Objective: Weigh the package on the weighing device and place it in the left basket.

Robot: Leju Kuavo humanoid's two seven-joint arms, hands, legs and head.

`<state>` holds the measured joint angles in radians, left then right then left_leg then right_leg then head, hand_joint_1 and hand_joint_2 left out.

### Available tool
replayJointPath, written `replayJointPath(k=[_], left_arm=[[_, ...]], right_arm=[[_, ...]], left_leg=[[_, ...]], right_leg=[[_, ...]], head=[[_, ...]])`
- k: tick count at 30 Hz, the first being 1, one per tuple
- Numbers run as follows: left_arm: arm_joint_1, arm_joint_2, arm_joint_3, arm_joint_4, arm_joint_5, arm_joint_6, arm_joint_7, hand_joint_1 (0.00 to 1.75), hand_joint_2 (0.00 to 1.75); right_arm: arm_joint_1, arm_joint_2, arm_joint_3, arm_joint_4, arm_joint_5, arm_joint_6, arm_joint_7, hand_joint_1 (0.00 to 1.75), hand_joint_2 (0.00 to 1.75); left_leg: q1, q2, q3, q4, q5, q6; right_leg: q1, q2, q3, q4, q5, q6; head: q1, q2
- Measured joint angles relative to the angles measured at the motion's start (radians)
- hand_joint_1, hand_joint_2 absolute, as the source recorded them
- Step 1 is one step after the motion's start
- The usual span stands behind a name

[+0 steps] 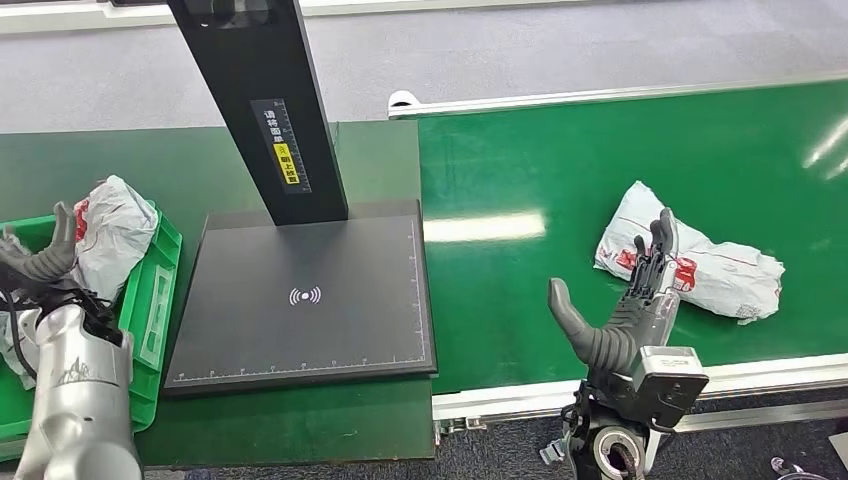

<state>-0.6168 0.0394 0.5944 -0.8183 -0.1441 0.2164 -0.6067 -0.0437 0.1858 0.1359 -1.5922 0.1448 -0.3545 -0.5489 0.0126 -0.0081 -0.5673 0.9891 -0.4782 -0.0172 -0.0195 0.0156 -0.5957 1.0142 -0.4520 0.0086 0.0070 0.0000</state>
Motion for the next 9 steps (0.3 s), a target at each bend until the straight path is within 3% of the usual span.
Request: replayJointPath(k=[2, 5, 8, 9], left_arm=[[0.121, -0.048, -0.167, -0.227, 0.064, -0.011, -0.042, 0.00, 1.75], [0.277, -0.090, -0.428, -0.508, 0.080, 0.067, -0.081, 0.00, 1.75], [0.393, -0.100, -0.637, -0.686, 0.094, 0.058, -0.078, 0.00, 1.75], [0.410, -0.101, -0.666, -0.708, 0.096, 0.050, -0.075, 0.00, 1.75]], right_arm=[[-0.003, 0.000, 0.000, 0.008, 0.012, 0.021, 0.009, 0.00, 1.75], [-0.010, -0.001, 0.002, 0.029, 0.027, 0.049, 0.024, 0.00, 1.75], [-0.011, -0.007, 0.006, 0.062, 0.024, 0.109, 0.048, 0.00, 1.75], [-0.011, -0.009, 0.007, 0.068, 0.022, 0.122, 0.052, 0.00, 1.75]], left_leg=[[0.000, -0.001, -0.001, 0.000, -0.001, 0.000], [0.000, -0.004, -0.002, 0.000, -0.001, 0.001], [-0.001, -0.003, -0.002, 0.000, -0.003, 0.002], [0.000, -0.003, -0.002, 0.000, -0.003, 0.002]], right_leg=[[0.000, -0.001, 0.000, -0.001, -0.001, 0.001], [-0.001, -0.003, 0.000, -0.001, -0.002, 0.003], [-0.001, -0.003, 0.000, -0.002, -0.002, 0.003], [-0.001, -0.003, 0.000, -0.002, -0.002, 0.003]], head=[[0.000, 0.000], [0.000, 0.000], [0.000, 0.000], [0.000, 0.000]])
